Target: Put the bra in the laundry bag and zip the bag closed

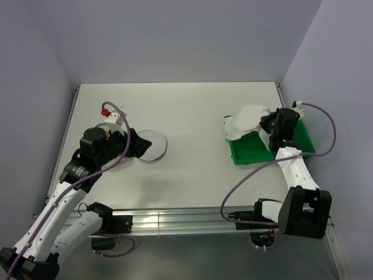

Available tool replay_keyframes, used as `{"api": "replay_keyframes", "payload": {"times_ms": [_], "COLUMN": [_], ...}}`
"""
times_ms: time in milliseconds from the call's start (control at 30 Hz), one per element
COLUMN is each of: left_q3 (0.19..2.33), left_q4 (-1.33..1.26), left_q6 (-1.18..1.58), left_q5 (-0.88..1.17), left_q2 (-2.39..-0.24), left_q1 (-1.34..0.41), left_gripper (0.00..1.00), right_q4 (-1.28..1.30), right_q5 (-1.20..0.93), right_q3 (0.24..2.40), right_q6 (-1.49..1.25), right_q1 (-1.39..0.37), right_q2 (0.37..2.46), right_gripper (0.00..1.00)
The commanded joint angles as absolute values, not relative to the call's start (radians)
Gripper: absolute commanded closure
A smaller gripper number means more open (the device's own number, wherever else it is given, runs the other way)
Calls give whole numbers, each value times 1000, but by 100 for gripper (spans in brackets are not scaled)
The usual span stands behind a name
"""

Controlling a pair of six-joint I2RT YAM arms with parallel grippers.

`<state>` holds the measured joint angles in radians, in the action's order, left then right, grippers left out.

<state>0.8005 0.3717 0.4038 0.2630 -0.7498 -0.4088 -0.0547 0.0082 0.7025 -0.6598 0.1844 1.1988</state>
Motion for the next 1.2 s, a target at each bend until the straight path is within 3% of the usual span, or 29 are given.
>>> {"api": "replay_keyframes", "payload": {"times_ms": [0, 267, 400, 533, 567, 700, 767, 933, 1033, 1133, 1167], "left_q3": [805, 804, 804, 802, 801, 802, 807, 825, 848, 888, 897], "left_q4": [348, 347, 344, 342, 341, 328, 327, 325, 298, 262, 230], "left_q6": [384, 387, 388, 390, 391, 397, 400, 435, 488, 558, 574], "left_q5": [256, 252, 258, 264, 270, 299, 317, 319, 354, 382, 383], "left_q2": [-741, -747, -752, -759, -761, -781, -802, -870, -925, -998, -1018], "left_q1": [-405, -390, -385, -383, -382, -382, -382, -382, -382, -383, -385], "left_gripper": [32, 32, 32, 32, 31, 31, 31, 31, 31, 32, 32], "right_q4": [-121, 76, 167, 167, 172, 187, 181, 152, 115, 52, 38], "right_q5": [-66, -422, -469, -466, -447, -275, -239, -161, -140, -126, -118], "right_q3": [858, 1360, 1398, 1283, 1255, 1116, 1068, 977, 902, 821, 787], "right_q6": [-612, -461, -365, -353, -351, -379, -391, -411, -439, -475, -485], "right_q1": [143, -42, -158, -184, -183, -155, -156, -196, -218, -229, -230], "right_q2": [1140, 1356, 1440, 1523, 1531, 1517, 1476, 1366, 1307, 1243, 1227], "right_gripper": [100, 100, 100, 97, 93, 29, 22, 25, 32, 46, 57]}}
